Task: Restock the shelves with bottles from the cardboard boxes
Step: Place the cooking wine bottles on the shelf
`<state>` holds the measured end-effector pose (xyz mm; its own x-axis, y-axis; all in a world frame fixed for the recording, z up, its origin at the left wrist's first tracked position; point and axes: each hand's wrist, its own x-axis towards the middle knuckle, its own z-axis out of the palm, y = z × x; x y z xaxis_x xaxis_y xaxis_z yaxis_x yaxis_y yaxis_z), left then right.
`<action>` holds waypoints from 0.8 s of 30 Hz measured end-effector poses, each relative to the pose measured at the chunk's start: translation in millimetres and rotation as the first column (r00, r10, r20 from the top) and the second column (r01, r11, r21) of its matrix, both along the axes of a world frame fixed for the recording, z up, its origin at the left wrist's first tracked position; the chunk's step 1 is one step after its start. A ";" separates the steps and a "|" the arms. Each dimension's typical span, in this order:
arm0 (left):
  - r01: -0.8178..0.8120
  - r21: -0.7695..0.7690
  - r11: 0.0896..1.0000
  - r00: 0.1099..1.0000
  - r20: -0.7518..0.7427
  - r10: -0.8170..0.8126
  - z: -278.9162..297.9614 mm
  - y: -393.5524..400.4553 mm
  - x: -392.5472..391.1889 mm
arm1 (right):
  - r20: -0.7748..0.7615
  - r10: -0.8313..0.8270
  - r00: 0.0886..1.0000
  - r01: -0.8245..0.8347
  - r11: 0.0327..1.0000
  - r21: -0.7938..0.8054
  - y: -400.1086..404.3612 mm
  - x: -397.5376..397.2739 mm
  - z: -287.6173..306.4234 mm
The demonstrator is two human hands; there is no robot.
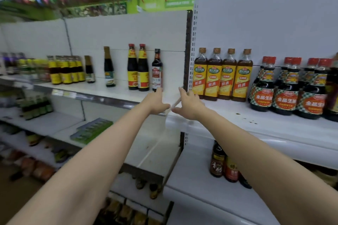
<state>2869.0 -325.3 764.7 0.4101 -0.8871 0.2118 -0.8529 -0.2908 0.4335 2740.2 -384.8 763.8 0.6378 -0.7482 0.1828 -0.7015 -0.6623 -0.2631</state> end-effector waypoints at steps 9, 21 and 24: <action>-0.348 0.183 0.920 0.936 0.009 0.352 -57.5 155.0 46.4 | -0.014 0.360 0.933 -0.354 0.924 0.146 98.7 71.6 -54.6; -0.577 0.373 0.726 0.757 -0.089 0.647 -151.9 321.0 138.5 | -0.161 0.670 0.725 -0.639 0.741 0.206 248.8 210.2 -134.1; -0.591 0.420 0.688 0.706 -0.141 0.693 -180.4 349.2 175.1 | -0.223 0.696 0.682 -0.656 0.717 0.234 276.4 253.3 -158.9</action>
<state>3044.0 24.0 584.3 0.8967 -0.3712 -0.2411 -0.2620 -0.8841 0.3869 2993.4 -108.4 605.0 0.9850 -0.0949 -0.1442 -0.1288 -0.9604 -0.2472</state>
